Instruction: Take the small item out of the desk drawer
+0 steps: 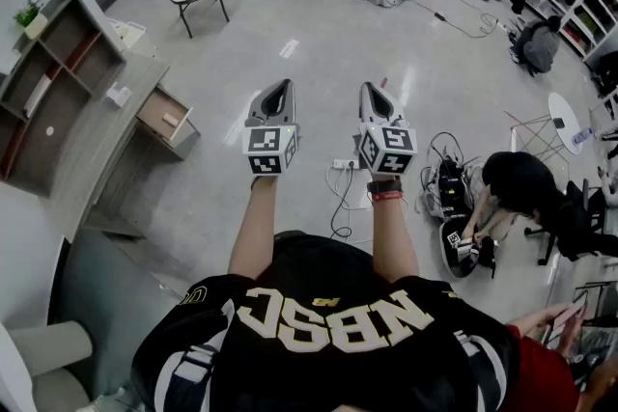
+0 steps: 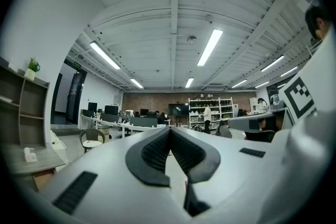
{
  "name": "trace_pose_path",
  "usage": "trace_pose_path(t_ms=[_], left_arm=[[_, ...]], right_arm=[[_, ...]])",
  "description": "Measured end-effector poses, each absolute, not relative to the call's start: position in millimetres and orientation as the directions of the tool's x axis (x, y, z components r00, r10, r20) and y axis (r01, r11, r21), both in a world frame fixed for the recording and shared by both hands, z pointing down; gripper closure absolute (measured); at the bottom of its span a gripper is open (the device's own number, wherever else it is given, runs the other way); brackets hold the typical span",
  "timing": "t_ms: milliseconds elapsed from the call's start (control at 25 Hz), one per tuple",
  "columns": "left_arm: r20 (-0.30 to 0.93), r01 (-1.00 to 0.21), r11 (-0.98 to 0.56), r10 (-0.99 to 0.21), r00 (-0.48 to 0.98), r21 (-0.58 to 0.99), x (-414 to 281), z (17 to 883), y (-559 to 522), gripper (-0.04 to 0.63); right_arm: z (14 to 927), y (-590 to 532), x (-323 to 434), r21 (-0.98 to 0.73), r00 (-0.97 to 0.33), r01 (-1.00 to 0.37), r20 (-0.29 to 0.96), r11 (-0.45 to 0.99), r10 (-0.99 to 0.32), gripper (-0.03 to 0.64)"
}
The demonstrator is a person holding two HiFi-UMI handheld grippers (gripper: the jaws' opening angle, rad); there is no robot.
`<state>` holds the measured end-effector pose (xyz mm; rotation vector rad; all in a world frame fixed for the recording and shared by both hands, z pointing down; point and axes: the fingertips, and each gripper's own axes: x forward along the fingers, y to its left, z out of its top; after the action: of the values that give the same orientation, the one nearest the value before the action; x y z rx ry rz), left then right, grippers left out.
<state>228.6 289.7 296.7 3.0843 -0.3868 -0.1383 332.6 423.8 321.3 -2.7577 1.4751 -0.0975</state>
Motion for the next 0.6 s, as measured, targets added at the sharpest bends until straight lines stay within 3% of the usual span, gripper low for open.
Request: trace_pose_path(t_ms=[600], left_arm=[[-0.07, -0.367, -0.929, -0.369, 0.927, 0.037, 216, 297, 228, 0.581]], right_arm=[[329, 342, 325, -0.084, 0.396, -0.913, 0.041, -0.398, -0.917, 0.611]])
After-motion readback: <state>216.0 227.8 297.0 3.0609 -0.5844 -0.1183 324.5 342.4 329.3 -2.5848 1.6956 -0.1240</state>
